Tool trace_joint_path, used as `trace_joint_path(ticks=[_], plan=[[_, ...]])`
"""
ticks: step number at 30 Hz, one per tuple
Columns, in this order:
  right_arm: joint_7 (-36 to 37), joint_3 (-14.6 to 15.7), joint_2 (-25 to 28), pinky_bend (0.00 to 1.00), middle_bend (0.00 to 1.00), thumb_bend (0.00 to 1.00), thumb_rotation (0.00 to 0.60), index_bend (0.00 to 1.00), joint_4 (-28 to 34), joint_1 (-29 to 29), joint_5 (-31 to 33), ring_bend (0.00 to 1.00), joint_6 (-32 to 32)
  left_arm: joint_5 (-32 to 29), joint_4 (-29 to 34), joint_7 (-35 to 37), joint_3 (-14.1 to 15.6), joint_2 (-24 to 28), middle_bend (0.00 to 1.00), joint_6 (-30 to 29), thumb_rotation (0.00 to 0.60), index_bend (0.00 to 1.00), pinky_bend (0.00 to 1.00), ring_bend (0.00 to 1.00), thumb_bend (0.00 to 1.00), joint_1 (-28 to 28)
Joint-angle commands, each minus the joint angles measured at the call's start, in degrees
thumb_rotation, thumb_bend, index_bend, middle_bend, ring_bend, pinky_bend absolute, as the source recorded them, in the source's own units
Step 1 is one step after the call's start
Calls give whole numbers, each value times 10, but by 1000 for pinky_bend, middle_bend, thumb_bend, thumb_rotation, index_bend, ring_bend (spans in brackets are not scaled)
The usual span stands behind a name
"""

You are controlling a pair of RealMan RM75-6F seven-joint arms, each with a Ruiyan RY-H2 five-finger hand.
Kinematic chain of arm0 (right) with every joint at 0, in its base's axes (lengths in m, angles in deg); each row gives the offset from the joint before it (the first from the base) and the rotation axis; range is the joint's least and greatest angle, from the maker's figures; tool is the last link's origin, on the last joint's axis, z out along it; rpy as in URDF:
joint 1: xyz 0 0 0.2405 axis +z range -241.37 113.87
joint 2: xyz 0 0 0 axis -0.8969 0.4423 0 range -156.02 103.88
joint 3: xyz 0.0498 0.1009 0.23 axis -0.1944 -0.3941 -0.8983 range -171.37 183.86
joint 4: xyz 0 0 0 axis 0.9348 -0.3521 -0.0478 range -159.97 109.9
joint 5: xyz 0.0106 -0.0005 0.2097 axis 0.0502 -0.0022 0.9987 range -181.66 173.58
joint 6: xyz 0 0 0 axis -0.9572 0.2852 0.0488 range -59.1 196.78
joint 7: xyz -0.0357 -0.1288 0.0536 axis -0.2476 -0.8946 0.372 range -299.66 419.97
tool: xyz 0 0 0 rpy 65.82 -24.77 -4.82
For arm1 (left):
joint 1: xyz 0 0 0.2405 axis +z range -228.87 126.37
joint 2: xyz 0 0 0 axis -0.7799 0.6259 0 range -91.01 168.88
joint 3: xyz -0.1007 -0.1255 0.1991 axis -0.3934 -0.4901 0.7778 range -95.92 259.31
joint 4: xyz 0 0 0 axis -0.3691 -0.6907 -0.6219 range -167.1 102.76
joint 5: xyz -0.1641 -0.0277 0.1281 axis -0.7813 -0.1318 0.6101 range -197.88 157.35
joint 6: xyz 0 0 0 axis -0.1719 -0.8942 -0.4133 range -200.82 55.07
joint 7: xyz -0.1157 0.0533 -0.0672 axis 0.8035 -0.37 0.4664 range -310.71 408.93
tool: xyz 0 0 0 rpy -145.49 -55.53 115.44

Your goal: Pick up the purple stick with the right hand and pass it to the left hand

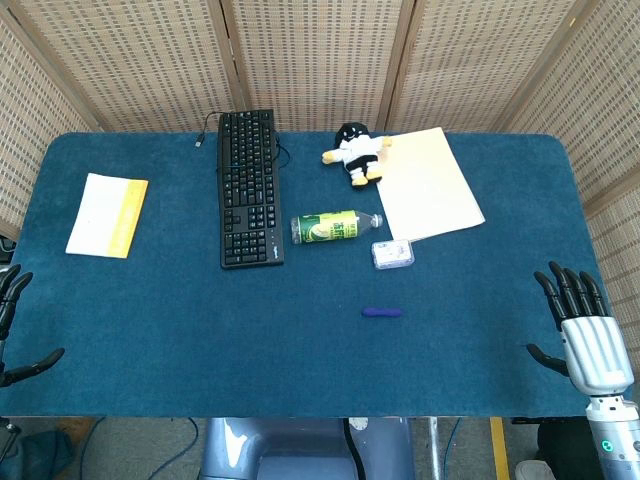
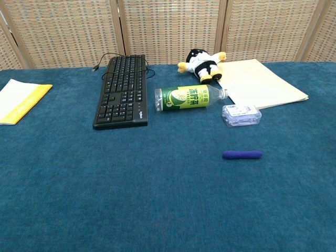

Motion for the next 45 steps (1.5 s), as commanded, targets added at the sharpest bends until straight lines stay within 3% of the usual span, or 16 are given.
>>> trace_joint_path(ticks=[1,12,16,17,22,26,33,45], plan=[[0,0,0,0,0,0,600,0,0,0,0,0,-1,0,0,0,0,0,0,0,600,0,0,0,0,0],[-13,3,-12,0,0,0,600,13,2,19,14,0,-44,-3,4,-1,0,0,0,10,600,0,0,0,0,-4],[-8,-1,-24,0,0,0,600,97,10,57,17,0,-105,-14,6,0,-4,3,0,13,600,0,0,0,0,-4],[-3,-6,-31,0,0,0,600,122,20,92,20,0,-158,-22,6,-3,-6,1,0,20,600,0,0,0,0,-6],[17,-31,-46,0,0,0,600,258,30,160,62,0,-258,-29,9,-22,-7,-5,0,36,600,0,0,0,0,-13],[-10,-49,-83,0,0,25,600,351,14,205,112,0,-314,-39,8,-31,-9,-9,0,47,600,0,0,0,0,-18],[-72,-62,-143,0,0,195,600,392,-9,248,200,0,-353,-49,6,-38,-12,-13,0,58,600,0,0,0,0,-23],[-178,-53,-234,0,0,335,600,460,-68,295,296,0,-352,-57,4,-47,-14,-18,0,67,600,0,0,0,0,-27]])
